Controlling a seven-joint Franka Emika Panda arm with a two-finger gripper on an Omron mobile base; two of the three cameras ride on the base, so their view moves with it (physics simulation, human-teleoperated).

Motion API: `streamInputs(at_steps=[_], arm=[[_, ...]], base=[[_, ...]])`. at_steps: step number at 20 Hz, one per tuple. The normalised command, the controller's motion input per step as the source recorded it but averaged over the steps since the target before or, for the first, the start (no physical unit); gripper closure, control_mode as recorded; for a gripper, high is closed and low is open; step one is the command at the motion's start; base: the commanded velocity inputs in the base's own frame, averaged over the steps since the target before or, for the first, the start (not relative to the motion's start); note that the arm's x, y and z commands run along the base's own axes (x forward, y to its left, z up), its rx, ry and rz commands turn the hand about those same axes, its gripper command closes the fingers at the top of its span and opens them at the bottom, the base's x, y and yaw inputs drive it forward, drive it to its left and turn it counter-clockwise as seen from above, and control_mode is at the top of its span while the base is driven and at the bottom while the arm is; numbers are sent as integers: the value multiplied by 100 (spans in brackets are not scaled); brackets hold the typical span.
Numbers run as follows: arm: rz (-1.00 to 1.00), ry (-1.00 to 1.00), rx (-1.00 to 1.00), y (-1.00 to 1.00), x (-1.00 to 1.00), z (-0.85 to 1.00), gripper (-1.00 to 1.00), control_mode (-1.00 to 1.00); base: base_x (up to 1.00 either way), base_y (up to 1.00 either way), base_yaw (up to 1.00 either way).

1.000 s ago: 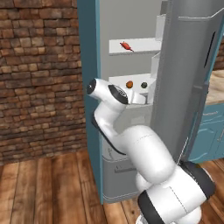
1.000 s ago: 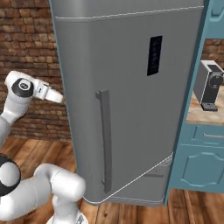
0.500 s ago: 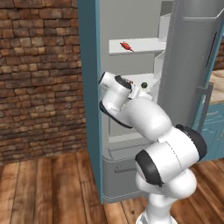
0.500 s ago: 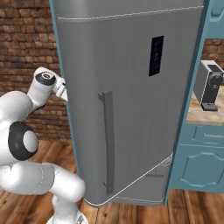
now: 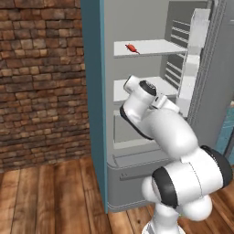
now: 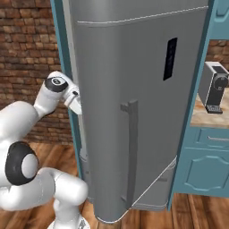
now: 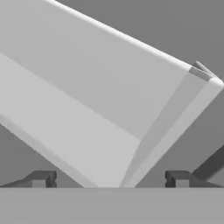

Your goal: Open the fridge, remove the mango, avocado, and fish, and place them on any counter.

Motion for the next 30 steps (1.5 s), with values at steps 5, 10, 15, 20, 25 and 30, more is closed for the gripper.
streamInputs(at_steps=[5,10,15,20,25,30], arm=[[-10,-6,1,-100,-79,-1,-100,-100],[-7,-26,0,-98,-15,0,-100,-100],[-2,-29,-1,-61,-17,0,-100,-100],[62,-7,1,25,18,-24,-100,-100],[100,4,0,29,0,-12,-100,-100],[95,10,0,44,-2,-1,-100,-100]], base=[[0,0,0],[0,0,0],[0,0,0],[0,0,0],[0,0,0],[0,0,0]])
